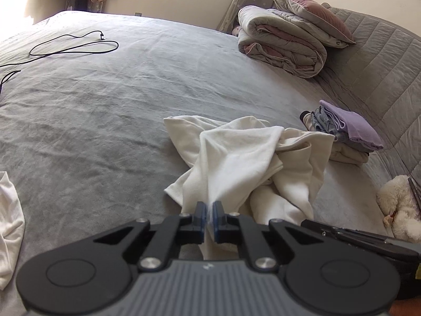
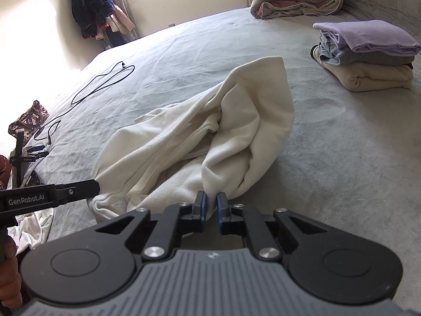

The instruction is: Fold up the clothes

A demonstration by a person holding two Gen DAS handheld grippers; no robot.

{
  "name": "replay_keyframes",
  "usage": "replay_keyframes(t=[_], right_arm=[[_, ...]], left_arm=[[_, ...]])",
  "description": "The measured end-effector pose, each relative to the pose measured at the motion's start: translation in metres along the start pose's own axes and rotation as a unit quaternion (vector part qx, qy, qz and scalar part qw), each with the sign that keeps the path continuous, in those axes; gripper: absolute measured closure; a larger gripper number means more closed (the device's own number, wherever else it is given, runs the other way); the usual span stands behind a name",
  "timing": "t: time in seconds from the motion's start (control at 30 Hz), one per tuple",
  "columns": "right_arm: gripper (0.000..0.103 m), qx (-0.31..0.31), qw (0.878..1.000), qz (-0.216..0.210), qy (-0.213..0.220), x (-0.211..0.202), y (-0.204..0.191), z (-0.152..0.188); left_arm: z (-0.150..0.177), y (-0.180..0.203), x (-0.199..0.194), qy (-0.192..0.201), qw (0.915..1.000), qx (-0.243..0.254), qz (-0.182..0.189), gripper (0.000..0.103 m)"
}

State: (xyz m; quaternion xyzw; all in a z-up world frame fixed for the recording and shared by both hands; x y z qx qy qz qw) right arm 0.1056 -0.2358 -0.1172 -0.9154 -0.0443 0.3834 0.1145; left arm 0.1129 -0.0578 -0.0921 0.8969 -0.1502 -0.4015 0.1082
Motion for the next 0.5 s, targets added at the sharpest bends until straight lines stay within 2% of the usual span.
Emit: replay_keyframes(t=[0.5], right_arm=[[0.098, -0.019, 1.0, 0.013, 0.012, -0.009, -0.003, -0.004]], left_arm=[[0.0, -0.001, -0.017, 0.01, 0.9998, 0.009, 0.015, 0.098]])
Point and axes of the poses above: each gripper's, at about its wrist camera, not at the fingertips, and x roughly the way its jaws point, y to its right, z to its underside, the point moved 8 cm from there along x, roughly the way its jaws point, and after that the axes turned 3 degrees about -x, right-handed, at the moved point
